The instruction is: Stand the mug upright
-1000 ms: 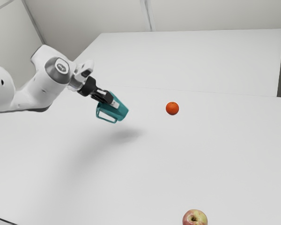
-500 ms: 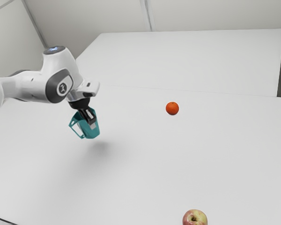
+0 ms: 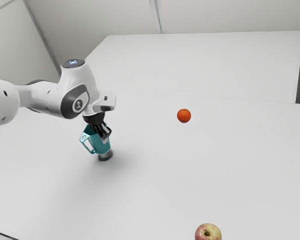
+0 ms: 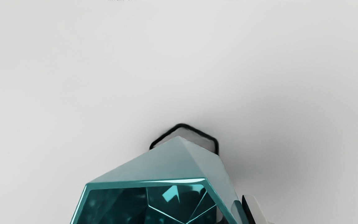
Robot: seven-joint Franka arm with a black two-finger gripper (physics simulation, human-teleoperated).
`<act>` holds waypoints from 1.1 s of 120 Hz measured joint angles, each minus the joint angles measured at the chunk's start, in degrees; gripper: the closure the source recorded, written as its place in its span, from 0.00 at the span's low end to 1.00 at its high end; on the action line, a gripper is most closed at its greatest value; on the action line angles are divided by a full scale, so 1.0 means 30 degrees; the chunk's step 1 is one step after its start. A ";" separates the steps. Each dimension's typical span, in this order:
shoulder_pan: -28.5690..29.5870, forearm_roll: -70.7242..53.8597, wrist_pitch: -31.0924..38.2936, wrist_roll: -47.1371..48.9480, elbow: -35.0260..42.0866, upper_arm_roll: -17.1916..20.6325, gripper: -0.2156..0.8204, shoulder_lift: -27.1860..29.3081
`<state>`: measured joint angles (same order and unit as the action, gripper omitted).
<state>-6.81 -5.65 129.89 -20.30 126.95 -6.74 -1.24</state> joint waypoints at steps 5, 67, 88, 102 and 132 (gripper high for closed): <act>-0.0057 -0.0001 0.0100 0.0213 -0.0002 -0.0002 0.96 -0.0086; -0.0523 -0.0001 0.0769 0.2057 -0.0030 0.0286 0.96 -0.0528; -0.0449 -0.0003 0.0849 0.2416 -0.0039 0.0321 0.96 -0.0522; -0.0469 -0.0005 0.0886 0.2614 -0.0035 0.0322 0.96 -0.0525; -0.0509 0.0156 0.0891 0.2762 -0.0036 0.0312 0.80 -0.0515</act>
<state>-8.34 -5.18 132.56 -12.02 126.84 -5.80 -2.79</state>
